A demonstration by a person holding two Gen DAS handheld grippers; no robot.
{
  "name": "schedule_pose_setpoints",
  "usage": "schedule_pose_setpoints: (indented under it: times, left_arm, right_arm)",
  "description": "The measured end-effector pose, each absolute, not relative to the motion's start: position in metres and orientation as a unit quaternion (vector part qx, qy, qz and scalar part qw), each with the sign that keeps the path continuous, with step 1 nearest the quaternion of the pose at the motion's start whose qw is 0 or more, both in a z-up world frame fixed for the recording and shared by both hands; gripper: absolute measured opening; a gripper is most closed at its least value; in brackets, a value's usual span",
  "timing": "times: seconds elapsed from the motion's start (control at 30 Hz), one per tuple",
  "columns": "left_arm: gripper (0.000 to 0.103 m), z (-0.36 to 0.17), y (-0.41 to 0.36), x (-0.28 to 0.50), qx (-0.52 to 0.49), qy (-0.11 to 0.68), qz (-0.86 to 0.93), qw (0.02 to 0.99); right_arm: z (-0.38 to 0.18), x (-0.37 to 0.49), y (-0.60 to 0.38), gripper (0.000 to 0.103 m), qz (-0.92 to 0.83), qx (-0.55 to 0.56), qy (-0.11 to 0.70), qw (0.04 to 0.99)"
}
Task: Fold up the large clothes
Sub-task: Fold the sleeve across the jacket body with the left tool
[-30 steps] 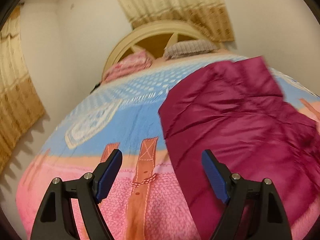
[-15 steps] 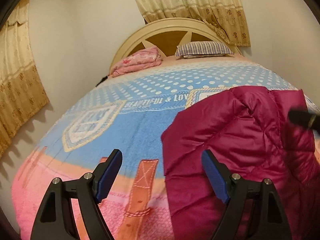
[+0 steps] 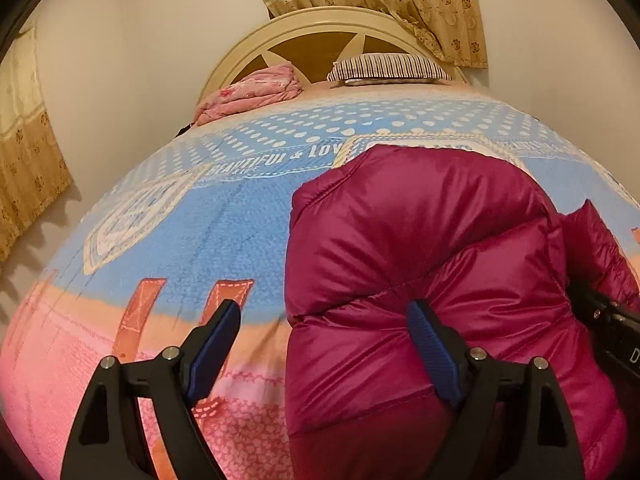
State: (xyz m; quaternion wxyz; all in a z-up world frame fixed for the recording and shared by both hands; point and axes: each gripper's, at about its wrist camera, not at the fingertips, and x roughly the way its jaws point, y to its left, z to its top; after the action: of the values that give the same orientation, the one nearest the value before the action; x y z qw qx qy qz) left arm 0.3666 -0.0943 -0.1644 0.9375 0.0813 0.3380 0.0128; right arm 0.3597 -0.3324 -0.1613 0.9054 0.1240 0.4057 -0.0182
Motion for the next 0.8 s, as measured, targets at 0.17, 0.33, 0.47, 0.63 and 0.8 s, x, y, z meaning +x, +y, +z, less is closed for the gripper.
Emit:
schedule_pose_setpoints:
  times: [0.17,0.33,0.47,0.63,0.8]
  left_arm:
    - [0.087,-0.17,-0.092,0.371,0.065,0.347,0.001,0.936]
    - [0.088,-0.176,-0.092,0.371,0.053,0.351,-0.006,0.935]
    - [0.089,-0.179,-0.089,0.374,0.039,0.362,-0.016,0.931]
    - [0.089,-0.181,-0.09,0.374,0.035,0.366,-0.02,0.93]
    - [0.089,-0.182,-0.091,0.375,0.029,0.368,-0.022,0.929]
  right_arm:
    - [-0.174,0.36,-0.336,0.063,-0.015,0.137,0.407,0.903]
    - [-0.182,0.36,-0.341,0.066,-0.011,0.149,0.411,0.899]
    - [-0.189,0.364,-0.346,0.068,-0.01,0.162,0.419,0.893]
    - [-0.192,0.366,-0.345,0.069,-0.012,0.161,0.423,0.892]
    - [-0.193,0.366,-0.343,0.069,-0.015,0.154,0.423,0.893]
